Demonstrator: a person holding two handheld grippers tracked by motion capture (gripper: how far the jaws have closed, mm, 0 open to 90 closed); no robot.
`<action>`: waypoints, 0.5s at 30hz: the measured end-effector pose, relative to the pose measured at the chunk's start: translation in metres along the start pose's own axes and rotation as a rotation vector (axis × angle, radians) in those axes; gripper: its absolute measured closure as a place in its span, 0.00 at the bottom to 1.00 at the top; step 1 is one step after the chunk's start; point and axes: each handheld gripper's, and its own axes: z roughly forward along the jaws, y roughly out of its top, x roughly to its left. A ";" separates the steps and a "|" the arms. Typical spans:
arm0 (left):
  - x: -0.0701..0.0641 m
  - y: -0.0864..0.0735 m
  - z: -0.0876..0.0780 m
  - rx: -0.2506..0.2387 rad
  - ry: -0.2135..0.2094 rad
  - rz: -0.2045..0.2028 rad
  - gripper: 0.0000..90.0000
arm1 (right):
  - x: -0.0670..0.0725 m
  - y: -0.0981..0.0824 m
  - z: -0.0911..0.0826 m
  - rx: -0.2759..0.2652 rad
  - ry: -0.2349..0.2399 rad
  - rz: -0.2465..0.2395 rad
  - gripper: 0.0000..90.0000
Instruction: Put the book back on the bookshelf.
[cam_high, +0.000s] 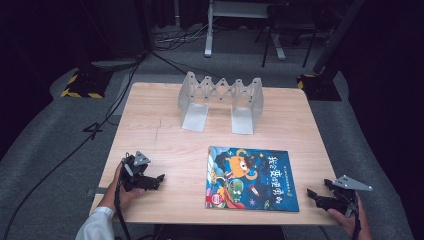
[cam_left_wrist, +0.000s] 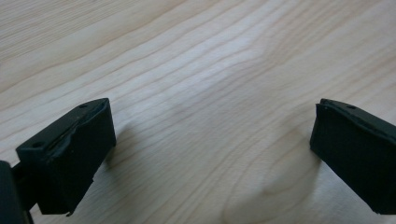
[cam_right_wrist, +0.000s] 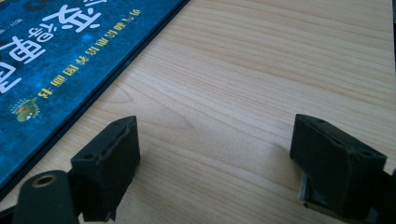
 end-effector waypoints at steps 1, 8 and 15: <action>-0.001 0.000 0.000 0.002 -0.010 0.015 0.01 | 0.000 0.000 0.000 0.000 0.000 0.000 0.18; -0.022 -0.001 0.000 0.003 -0.116 0.124 0.01 | 0.001 0.000 0.000 0.004 -0.005 0.002 0.18; -0.042 0.006 0.006 0.006 -0.161 0.174 0.00 | 0.004 0.004 0.000 0.023 0.012 -0.040 0.18</action>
